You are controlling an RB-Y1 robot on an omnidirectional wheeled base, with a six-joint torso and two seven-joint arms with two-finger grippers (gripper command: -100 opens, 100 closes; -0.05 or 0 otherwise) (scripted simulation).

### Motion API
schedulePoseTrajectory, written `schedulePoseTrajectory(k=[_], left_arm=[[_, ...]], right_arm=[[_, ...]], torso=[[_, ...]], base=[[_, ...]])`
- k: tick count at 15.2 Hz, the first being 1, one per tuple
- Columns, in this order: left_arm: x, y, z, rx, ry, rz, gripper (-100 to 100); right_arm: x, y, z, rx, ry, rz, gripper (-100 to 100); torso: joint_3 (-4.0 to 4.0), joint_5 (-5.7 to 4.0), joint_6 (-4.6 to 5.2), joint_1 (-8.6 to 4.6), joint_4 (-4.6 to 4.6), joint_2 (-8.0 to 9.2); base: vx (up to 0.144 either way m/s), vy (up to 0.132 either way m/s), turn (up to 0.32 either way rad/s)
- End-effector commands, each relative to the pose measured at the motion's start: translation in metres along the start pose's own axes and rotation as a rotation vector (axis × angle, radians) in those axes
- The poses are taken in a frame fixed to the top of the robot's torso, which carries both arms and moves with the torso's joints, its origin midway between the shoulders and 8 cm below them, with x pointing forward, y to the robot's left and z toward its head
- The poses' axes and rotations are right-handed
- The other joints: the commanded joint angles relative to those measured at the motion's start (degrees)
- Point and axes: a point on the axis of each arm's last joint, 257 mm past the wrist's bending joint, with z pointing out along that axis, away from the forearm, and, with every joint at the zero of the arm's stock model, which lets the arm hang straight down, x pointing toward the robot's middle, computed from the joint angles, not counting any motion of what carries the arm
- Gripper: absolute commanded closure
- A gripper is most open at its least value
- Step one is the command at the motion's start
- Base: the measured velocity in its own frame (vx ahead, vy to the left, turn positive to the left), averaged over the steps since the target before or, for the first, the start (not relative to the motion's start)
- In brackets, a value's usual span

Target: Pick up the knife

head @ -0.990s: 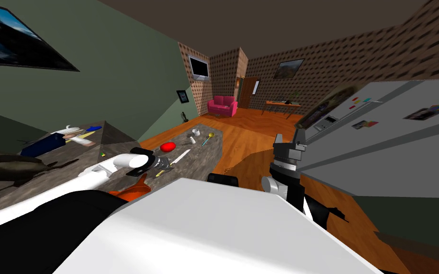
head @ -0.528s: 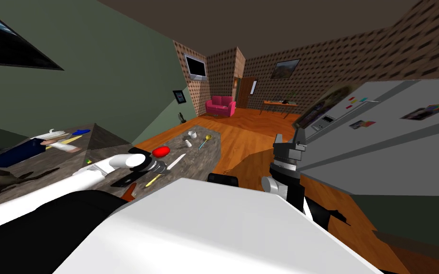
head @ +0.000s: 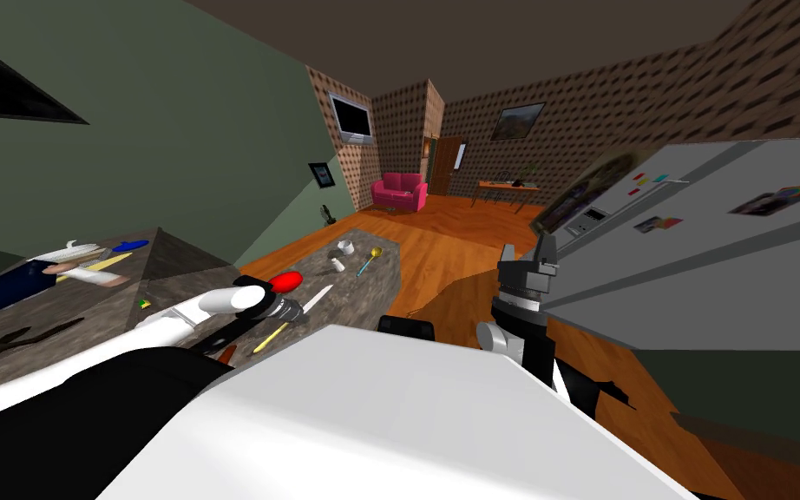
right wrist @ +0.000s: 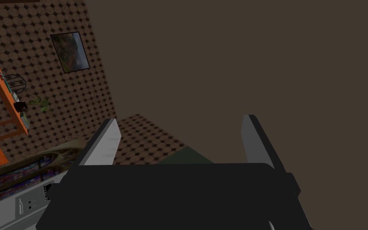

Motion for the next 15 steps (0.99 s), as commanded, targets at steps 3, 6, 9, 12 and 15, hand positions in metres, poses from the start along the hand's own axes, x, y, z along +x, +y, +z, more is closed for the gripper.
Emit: schedulePoseTrajectory(k=[3,6,9,12,15], left_arm=[[0.0,0.0,0.0,0.0,0.0,0.001,100],[0.007,0.0,-0.012,-0.001,-0.005,0.008,100],[0.01,0.0,-0.014,0.0,-0.003,0.012,100],[0.027,0.003,-0.03,-0.017,0.013,0.008,-100],[0.039,0.006,-0.042,-0.03,0.028,0.007,-100]], right_arm=[[0.0,0.0,0.0,0.0,0.0,0.0,0],[0.0,0.0,0.0,0.0,0.0,0.0,0],[0.0,0.0,0.0,0.0,0.0,0.0,0],[0.0,0.0,0.0,0.0,0.0,0.0,0],[0.0,0.0,0.0,0.0,0.0,0.0,0]], torso=[[0.01,0.0,0.0,0.01,0.01,0.02],[0.0,0.15,0.08,0.11,-0.03,0.03],[0.0,0.13,0.01,0.17,-0.04,0.04],[0.12,0.21,0.02,0.37,-0.01,0.29],[0.27,0.23,0.01,0.48,0.06,0.52]], base=[[0.0,0.0,0.0],[-0.001,0.001,0.018],[-0.01,0.007,0.045],[-0.1,0.051,-0.023],[-0.136,0.064,-0.029]])
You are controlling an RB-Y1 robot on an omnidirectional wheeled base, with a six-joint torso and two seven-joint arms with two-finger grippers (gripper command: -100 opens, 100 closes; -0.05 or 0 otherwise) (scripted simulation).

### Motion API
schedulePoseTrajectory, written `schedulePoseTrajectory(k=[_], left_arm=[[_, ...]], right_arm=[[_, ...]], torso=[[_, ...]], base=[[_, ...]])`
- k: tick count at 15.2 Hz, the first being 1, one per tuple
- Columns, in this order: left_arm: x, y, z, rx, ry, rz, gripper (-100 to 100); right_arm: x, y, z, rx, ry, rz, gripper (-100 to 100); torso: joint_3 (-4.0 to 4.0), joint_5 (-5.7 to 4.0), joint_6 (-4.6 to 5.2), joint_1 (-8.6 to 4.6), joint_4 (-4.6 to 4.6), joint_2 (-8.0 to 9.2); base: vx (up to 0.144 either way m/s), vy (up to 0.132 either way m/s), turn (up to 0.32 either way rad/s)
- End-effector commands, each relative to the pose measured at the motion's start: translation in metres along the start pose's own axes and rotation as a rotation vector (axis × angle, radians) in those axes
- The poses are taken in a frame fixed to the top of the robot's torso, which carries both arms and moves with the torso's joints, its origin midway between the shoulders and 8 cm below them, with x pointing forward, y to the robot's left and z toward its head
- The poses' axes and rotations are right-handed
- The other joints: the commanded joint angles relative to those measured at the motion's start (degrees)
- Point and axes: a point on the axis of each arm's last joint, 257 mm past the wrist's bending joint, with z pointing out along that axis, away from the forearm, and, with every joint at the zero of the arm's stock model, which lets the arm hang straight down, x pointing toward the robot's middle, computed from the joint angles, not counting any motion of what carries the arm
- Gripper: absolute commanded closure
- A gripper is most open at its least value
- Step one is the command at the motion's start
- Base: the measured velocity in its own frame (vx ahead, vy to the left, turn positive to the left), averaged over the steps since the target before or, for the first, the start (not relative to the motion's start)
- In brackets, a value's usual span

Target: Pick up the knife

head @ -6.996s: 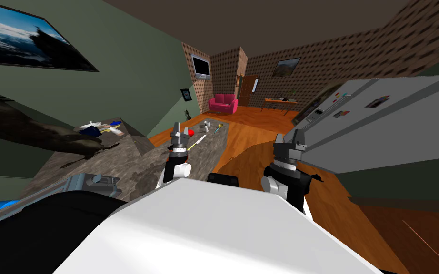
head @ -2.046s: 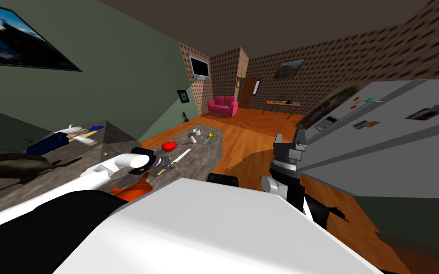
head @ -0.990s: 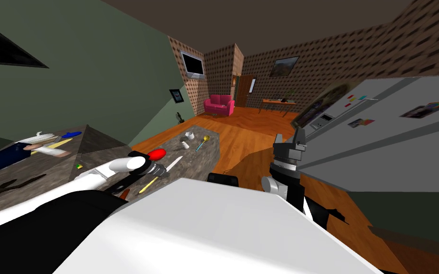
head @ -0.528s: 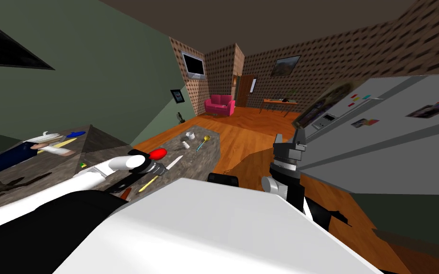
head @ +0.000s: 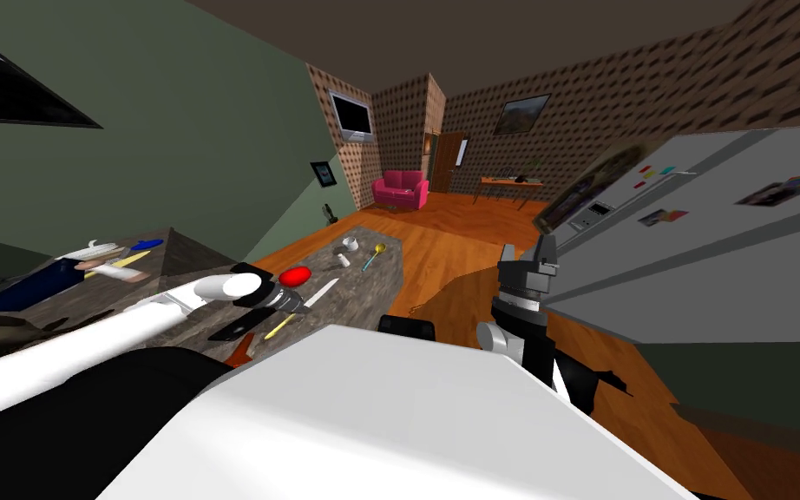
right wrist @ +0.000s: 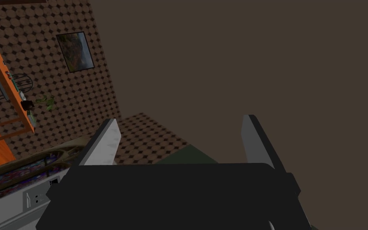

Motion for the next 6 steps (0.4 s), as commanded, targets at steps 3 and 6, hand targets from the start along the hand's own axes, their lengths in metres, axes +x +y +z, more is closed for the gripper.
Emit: schedulePoseTrajectory(k=[3,6], left_arm=[[-0.018,-0.003,0.016,0.005,-0.013,-0.016,-100],[-0.009,-0.001,0.008,0.002,-0.006,-0.007,100]], right_arm=[[0.0,0.0,0.0,0.0,0.0,0.0,0],[0.0,0.0,0.0,0.0,0.0,0.0,0]], torso=[[-0.16,0.0,0.01,-0.19,-0.06,-0.31],[-0.33,-0.08,-0.02,-0.3,-0.13,-0.58]], base=[[-0.009,-0.007,-0.075],[0.008,-0.005,0.035]])
